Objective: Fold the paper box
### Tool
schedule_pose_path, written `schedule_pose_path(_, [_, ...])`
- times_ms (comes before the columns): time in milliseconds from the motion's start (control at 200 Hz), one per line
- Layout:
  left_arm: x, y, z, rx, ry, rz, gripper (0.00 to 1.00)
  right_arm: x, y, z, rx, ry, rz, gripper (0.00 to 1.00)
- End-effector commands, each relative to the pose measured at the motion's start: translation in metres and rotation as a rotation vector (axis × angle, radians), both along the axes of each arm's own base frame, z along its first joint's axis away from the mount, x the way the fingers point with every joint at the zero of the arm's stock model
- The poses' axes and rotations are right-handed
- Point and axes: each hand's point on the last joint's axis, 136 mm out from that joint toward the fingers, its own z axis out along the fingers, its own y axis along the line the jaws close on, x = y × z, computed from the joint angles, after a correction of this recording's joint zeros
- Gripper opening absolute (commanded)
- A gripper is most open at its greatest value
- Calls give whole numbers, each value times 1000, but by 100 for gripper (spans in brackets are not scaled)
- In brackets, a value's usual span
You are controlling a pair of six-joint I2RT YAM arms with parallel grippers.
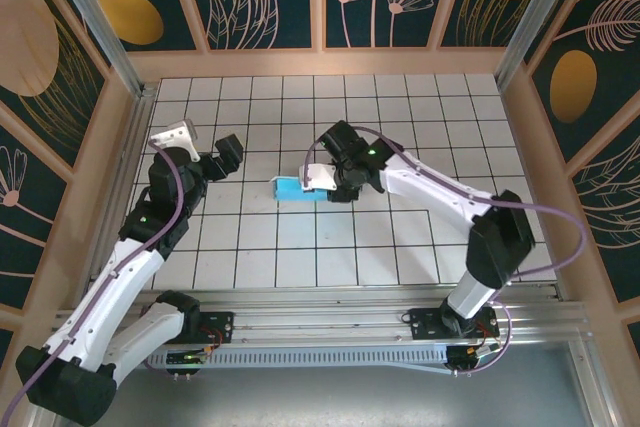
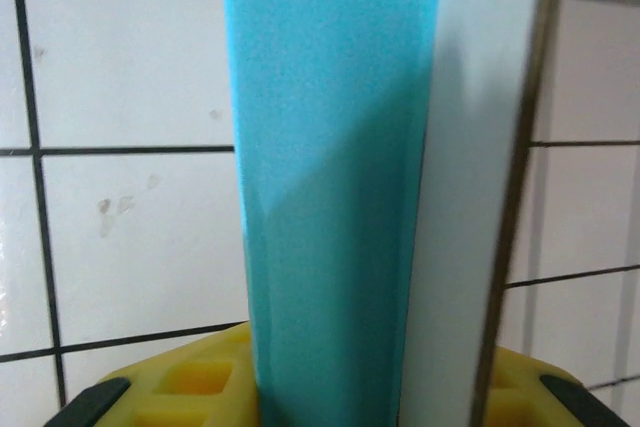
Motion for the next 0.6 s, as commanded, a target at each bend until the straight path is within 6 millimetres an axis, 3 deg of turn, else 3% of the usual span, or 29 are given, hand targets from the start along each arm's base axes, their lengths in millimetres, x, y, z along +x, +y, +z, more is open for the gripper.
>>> schedule_pose_path(0, [-2, -6, -10, -2, 25, -36, 99, -16, -7, -18, -65, 141, 1, 32])
schedule_pose_path(80, [-3, -10, -15, -13, 39, -57, 99, -9, -5, -29, -70, 158, -12, 32])
schedule_pose_path(215, [-3, -17, -23, -32, 57, -88, 99, -3, 0, -35, -52, 166, -16, 44])
schedule_pose_path(355, [-1, -17, -29, -18, 73, -87, 99, 4, 9, -20, 3, 125, -14, 59])
schedule_pose_path(596, [2, -20, -31, -6, 78, -100, 99, 10, 22, 17, 138, 70, -3, 65])
